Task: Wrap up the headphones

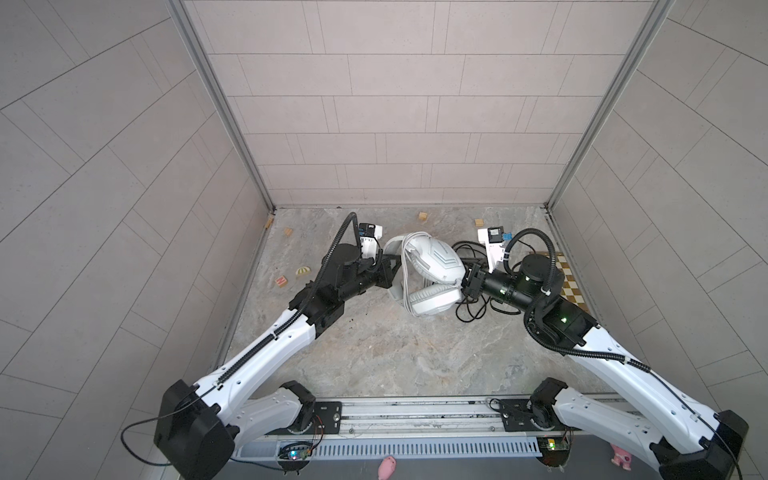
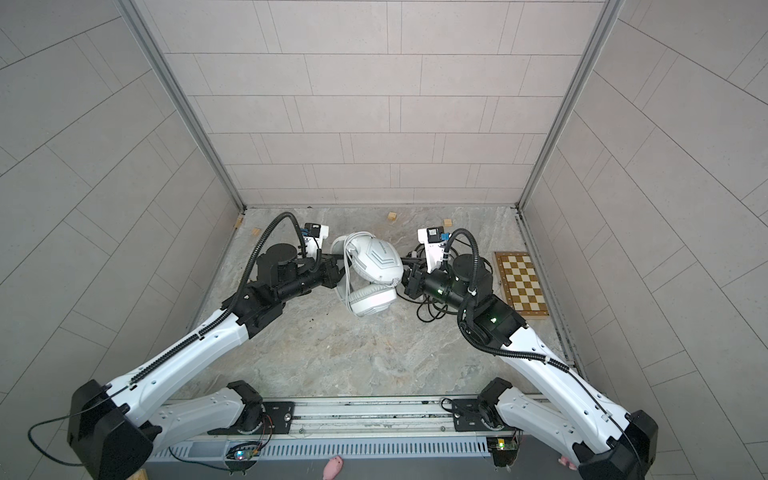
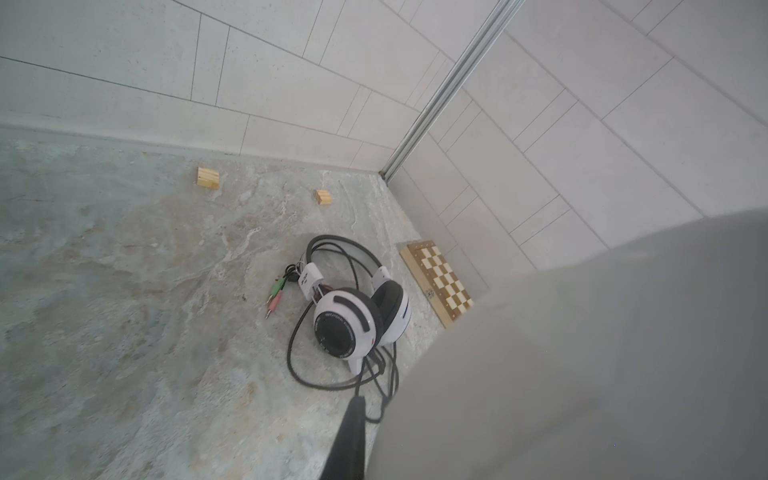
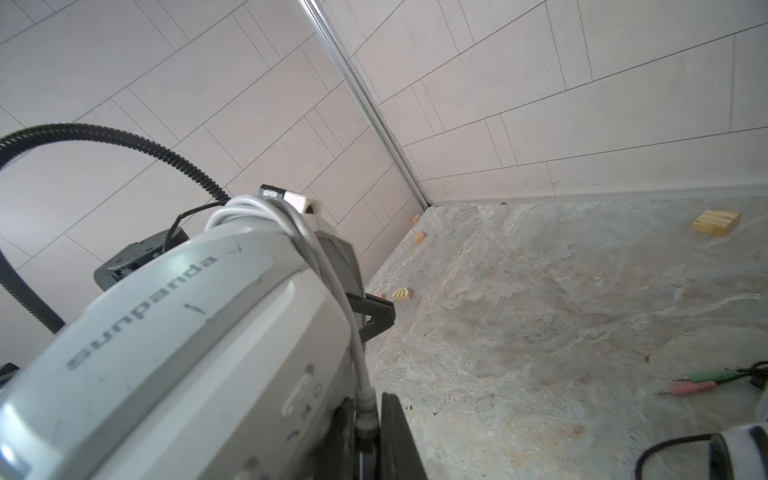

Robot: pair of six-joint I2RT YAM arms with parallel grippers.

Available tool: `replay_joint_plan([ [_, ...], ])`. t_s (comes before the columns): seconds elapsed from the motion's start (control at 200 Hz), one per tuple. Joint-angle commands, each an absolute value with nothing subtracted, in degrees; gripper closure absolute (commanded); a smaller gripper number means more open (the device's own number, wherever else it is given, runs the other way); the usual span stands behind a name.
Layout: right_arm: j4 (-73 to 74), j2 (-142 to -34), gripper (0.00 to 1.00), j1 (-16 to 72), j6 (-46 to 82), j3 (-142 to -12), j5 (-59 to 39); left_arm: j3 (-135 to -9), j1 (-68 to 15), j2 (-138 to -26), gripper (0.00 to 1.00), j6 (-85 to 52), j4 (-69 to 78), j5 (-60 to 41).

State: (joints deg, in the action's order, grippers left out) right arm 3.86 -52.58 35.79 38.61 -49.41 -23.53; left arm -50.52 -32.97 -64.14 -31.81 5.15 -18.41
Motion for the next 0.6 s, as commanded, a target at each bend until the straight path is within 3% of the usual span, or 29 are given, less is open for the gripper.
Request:
replay_joint_plan([
  [0.0, 3.5, -53.6, 1.0, 40.2, 41.5, -50.3, -22.5, -53.4, -31.2, -64.4, 1.0, -40.5, 22.0, -16.2],
  [0.25, 9.2, -57.6, 1.0, 47.2, 42.4, -53.8, -20.3, -53.3, -31.2, -72.1, 1.0, -42.5, 29.3, -20.9],
  [0.595, 1.3, -68.8, 0.99, 55.2, 33.7, -61.7, -9.2, -56.9, -32.5, -78.5, 1.0, -47.1, 36.3, -25.6],
])
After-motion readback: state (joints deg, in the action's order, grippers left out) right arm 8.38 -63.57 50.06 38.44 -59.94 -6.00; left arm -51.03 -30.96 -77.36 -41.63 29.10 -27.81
